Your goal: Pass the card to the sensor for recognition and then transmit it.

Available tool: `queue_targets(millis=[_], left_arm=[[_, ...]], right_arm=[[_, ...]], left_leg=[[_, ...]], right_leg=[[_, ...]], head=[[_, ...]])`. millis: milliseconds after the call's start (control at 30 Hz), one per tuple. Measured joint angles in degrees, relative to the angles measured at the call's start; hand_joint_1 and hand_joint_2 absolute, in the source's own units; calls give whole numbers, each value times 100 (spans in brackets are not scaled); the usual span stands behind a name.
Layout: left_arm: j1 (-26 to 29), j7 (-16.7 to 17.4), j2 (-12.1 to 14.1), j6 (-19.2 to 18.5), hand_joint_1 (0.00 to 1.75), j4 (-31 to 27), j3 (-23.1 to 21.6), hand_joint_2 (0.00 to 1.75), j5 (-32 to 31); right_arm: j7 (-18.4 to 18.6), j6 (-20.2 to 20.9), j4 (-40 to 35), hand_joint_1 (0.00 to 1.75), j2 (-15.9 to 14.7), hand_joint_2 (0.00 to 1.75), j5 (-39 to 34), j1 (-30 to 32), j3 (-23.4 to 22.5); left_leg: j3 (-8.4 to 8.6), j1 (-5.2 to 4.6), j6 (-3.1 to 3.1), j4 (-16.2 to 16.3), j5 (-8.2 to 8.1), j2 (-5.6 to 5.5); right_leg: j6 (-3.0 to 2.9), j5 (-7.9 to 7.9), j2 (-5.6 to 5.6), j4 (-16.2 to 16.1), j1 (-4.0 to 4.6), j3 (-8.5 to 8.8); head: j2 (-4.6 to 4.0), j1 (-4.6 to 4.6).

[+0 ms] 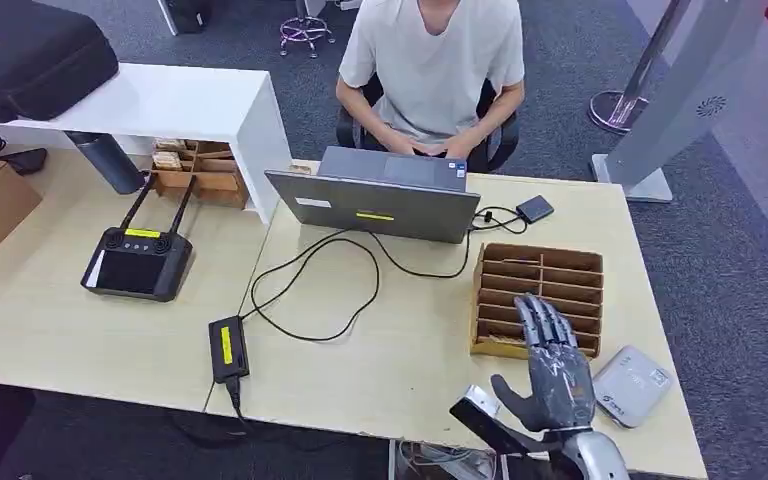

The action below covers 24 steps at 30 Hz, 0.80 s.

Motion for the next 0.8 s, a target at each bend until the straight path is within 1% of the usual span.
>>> queue_targets(millis=[200,433,800], left_arm=[[-55,83,0,-42,0,0,-133,175,0],[-86,116,2,-48,0,0,-262,175,0],[-80,118,9,-52,0,0,-341,175,0]], right_arm=[[-41,9,478,0,145,175,0,-315,-28],[-52,2,849,0,221,175,-2,-549,-50],[-146,-59,1045,0,241,175,-142,-602,-129]], left_leg=[[0,-1,1,0,1,2],[0,-1,1,0,1,-1],[0,0,1,0,0,0]], right_leg=[[0,1,3,0,-1,0],[0,1,0,0,-1,0],[0,0,1,0,0,0]], head=[[0,-2],[0,0],[0,0]])
